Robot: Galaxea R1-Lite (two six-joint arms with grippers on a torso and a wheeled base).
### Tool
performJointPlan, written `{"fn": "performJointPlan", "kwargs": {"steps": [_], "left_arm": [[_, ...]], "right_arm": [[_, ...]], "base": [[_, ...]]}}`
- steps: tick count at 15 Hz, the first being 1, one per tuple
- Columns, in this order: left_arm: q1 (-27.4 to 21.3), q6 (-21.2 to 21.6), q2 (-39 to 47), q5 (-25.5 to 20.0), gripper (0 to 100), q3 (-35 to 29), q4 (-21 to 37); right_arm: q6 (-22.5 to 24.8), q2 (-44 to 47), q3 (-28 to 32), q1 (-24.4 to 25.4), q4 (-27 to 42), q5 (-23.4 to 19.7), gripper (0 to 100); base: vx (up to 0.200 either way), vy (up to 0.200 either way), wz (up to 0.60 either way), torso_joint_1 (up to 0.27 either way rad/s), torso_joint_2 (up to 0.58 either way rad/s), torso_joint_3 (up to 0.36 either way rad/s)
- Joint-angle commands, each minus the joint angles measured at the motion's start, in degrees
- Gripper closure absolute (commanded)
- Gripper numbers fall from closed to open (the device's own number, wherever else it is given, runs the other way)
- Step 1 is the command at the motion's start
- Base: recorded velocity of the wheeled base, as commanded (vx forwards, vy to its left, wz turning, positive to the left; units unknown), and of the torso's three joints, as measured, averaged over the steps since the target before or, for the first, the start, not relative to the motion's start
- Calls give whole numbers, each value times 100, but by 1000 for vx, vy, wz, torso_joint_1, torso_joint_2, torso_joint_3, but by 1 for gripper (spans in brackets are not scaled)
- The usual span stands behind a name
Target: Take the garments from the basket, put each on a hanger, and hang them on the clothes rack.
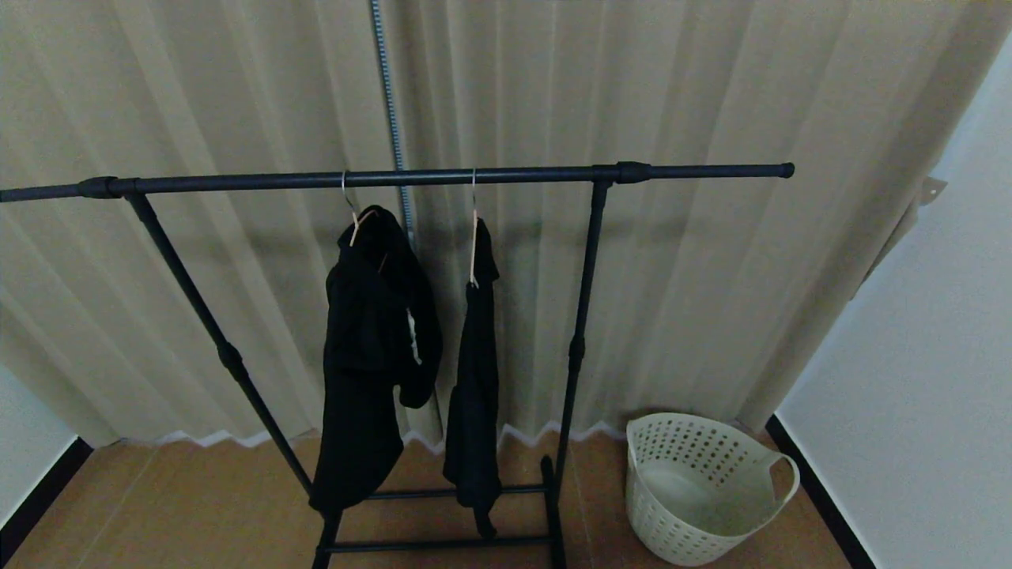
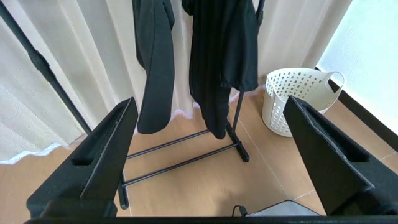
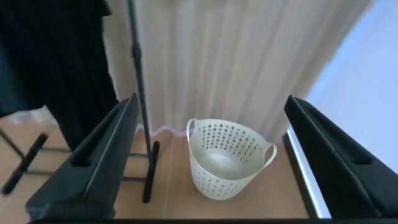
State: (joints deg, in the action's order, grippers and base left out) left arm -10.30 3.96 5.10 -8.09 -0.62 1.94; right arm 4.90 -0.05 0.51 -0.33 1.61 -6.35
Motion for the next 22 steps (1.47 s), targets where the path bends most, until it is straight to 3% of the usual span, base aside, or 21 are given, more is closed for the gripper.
{"fn": "performJointPlan", "kwargs": {"steps": [1,4,7,9,22], "left_arm": [[2,-1,44,1,0,1,0],[2,-1,44,1,0,1,0],[2,-1,44,1,0,1,0],[2,-1,44,1,0,1,0],[2,-1,44,1,0,1,0]], "right_arm": [[20,22,2,7,-3,-33,0],[72,471,-7,341,-38,-86,0],[64,5,-51,7,-170,-15,0],[-86,14,-51,15,-161,363,0],[-182,14,-51,15,-170,398,0]], "base": [[0,0,0,0,0,0],[0,0,0,0,0,0],[0,0,0,0,0,0],[0,0,0,0,0,0],[0,0,0,0,0,0]]}}
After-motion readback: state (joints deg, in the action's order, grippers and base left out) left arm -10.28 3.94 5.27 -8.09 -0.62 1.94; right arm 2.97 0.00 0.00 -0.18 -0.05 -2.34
